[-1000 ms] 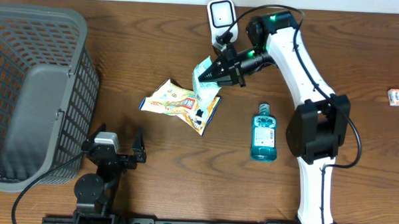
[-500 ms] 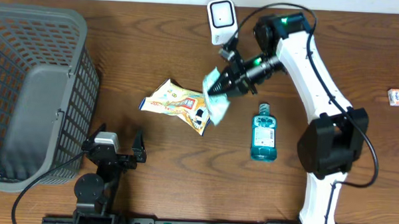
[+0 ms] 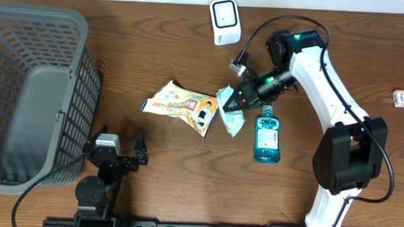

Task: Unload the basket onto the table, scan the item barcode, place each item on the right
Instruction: 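Lift the wipes pack and carry it up to the white scanner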

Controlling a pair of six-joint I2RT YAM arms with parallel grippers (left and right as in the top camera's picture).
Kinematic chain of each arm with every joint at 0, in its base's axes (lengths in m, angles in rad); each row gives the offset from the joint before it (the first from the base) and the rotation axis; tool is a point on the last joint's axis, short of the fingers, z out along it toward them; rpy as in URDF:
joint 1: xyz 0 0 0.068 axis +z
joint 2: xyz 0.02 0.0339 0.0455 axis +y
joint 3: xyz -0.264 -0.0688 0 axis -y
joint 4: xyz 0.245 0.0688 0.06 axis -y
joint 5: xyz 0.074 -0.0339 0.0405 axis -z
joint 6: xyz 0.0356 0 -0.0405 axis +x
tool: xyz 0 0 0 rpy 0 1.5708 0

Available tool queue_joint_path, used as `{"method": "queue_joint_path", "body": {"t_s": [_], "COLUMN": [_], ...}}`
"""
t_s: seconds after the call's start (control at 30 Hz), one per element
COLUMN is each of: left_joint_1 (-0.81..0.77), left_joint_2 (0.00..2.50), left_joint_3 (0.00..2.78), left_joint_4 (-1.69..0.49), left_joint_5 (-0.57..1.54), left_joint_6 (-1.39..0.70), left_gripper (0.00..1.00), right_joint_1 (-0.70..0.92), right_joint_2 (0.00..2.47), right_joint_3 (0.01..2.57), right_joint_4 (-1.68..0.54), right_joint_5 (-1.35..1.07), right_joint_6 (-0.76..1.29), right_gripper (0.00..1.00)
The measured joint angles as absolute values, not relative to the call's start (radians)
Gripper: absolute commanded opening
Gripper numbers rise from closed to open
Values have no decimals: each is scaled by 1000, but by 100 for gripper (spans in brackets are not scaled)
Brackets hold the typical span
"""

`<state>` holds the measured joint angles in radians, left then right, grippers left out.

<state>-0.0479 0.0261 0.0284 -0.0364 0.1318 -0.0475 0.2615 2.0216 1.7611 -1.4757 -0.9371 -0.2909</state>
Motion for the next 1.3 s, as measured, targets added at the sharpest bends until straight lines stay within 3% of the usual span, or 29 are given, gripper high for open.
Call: {"method": "queue_joint_path", "body": {"t_s": [0.17,0.53,1.03,1.3], "left_joint_1": [-48,-48,-48,-48], "left_joint_2": [26,26,26,26], "left_joint_3": [28,28,28,28], "left_joint_4": [-36,-36,-36,-36], "left_joint_5": [132,132,132,132], "left_joint_6": [-47,-47,-47,-47], "left_gripper": [98,98,98,98], "right_joint_1": [281,304,378,396], "right_joint_2": [2021,2021,2040,2202], "right_joint_3": [1761,1761,1763,1820], "right_joint_4": [-1162,-611,-84,5], "right_joint_5": [-641,-263,44,137], "right_joint_6": [-98,131,160,144], "right_gripper": [1,1,1,1]}}
